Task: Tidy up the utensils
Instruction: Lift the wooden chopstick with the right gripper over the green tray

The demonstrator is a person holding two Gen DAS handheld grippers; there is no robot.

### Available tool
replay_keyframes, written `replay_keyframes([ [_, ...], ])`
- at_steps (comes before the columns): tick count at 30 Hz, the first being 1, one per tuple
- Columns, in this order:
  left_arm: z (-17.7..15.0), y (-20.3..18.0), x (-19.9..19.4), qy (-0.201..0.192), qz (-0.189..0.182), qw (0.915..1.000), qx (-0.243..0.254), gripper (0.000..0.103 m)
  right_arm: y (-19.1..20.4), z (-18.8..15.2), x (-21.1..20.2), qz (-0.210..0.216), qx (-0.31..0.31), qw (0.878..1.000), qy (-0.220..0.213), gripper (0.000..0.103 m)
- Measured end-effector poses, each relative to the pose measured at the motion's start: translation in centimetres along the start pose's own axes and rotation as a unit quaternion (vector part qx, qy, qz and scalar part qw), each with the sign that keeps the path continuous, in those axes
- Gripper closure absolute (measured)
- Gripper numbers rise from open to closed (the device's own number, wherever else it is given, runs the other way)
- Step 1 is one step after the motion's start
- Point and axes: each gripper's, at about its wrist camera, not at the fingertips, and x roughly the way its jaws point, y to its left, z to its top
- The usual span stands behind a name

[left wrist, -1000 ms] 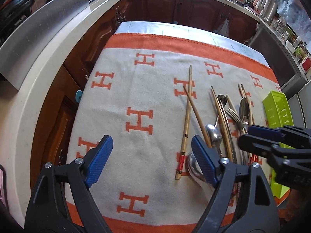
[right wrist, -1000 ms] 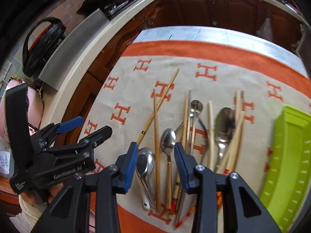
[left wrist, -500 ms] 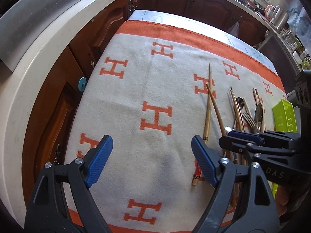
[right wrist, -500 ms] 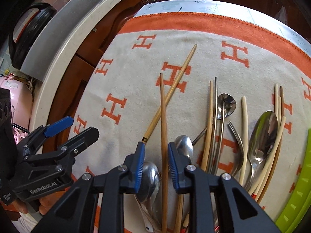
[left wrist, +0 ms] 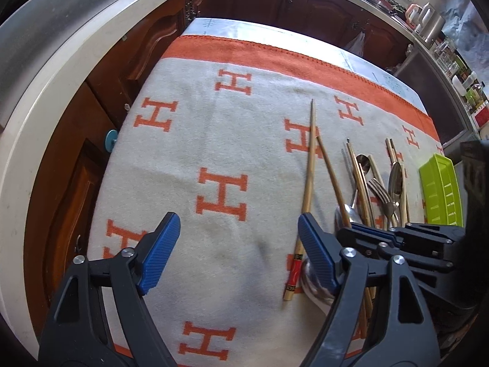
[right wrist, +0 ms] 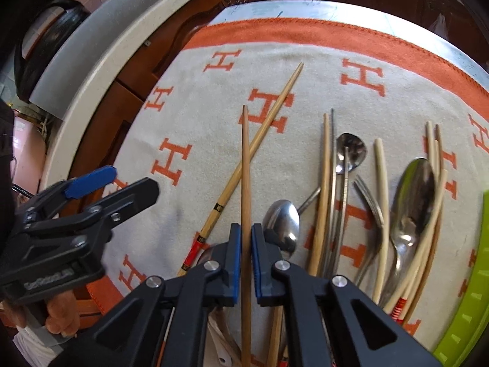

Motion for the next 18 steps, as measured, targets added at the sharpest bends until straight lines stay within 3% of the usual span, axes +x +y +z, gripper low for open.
replay_keyframes([
  [9, 1.3, -4.0, 2.3, 0.013, -0.019, 0.9991, 0.035, 0.048, -3.8, -2.8, -7.5, 0.051, 0.073, 0.994, -0.068, 0.097],
  [18, 1.6, -6.7, 5.7, 0.035, 0.023, 0.9964, 0.074, 0.073, -8.3, -7.7, -11.6, 0.029, 0.136, 0.985, -0.099, 0.097],
])
